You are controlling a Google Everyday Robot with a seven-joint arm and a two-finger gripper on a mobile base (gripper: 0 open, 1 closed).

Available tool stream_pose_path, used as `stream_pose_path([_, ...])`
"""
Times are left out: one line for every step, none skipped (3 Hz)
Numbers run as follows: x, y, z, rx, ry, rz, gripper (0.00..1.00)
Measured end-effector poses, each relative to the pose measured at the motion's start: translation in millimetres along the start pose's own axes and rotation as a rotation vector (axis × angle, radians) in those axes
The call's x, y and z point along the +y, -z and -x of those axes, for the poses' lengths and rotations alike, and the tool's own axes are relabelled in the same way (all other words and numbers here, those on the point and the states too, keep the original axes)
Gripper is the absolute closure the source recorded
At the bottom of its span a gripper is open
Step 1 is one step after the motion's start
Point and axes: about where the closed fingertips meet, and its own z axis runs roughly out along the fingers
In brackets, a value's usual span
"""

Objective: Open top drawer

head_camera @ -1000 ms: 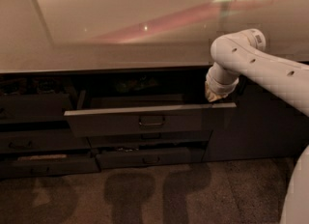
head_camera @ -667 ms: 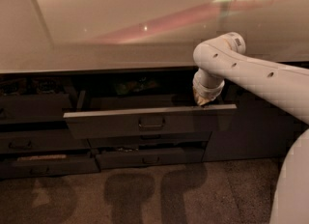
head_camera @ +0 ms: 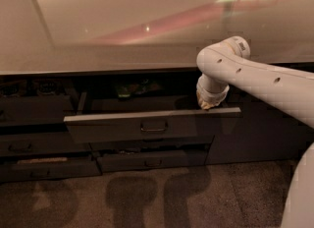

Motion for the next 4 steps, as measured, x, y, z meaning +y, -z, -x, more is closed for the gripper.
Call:
stream_pose_path([0, 1, 0, 0.000, 0.000, 0.000, 1.00])
stream_pose_path([20, -4, 10, 0.004, 0.027, 0.007, 1.00])
stream_pose_path([19, -4, 9, 0.004, 0.027, 0.007, 1.00])
stream_pose_path([46, -11, 20, 0.007, 0.053, 0.012, 1.00])
